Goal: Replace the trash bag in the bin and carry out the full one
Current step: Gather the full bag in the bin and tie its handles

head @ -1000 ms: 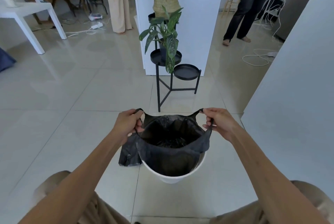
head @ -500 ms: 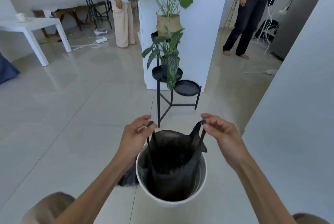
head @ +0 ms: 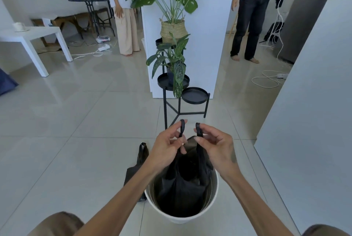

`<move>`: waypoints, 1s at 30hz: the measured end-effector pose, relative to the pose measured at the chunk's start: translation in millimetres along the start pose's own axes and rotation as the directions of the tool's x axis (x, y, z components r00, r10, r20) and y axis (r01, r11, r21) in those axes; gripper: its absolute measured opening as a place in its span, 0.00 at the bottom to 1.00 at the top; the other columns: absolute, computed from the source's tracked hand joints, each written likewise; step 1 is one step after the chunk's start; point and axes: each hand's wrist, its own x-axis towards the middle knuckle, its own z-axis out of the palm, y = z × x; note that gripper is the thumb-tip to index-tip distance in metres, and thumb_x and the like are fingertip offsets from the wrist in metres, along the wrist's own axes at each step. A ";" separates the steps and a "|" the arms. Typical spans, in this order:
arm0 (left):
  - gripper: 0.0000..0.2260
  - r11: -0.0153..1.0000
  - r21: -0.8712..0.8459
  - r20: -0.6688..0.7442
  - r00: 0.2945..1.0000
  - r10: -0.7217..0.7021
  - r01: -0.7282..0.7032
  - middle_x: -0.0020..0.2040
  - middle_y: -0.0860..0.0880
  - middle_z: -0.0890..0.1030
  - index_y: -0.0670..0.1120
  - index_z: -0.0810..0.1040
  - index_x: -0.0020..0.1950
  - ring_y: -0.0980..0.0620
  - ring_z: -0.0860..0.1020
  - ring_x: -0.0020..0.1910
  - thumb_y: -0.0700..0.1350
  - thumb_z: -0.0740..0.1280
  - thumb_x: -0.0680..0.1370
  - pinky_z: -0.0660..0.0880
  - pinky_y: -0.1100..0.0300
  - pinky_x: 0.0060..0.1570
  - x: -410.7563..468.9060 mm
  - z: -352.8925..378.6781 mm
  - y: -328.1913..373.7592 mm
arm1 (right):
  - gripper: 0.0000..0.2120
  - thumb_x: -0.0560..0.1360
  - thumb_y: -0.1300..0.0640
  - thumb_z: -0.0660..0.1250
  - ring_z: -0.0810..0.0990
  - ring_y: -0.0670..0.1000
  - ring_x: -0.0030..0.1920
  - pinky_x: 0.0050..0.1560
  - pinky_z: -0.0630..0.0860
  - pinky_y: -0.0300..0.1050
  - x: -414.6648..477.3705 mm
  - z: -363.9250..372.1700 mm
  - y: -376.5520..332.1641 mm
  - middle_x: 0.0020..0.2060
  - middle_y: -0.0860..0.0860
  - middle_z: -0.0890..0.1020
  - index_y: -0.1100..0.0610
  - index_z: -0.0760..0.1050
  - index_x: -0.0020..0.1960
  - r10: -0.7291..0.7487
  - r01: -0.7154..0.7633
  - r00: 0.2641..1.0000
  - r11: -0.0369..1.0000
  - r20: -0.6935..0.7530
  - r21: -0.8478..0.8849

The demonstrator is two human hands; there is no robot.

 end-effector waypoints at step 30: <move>0.08 0.948 -0.300 0.165 0.985 -0.058 0.106 0.37 0.48 0.83 0.50 0.82 0.43 0.48 0.79 0.40 0.36 0.73 0.73 0.77 0.57 0.48 -5.1 -16.1 0.0 | 0.05 0.68 0.58 0.79 0.83 0.46 0.43 0.51 0.76 0.37 12.8 -29.6 -11.2 0.39 0.51 0.87 0.48 0.87 0.40 -0.052 0.079 0.967 0.992 0.248 -0.100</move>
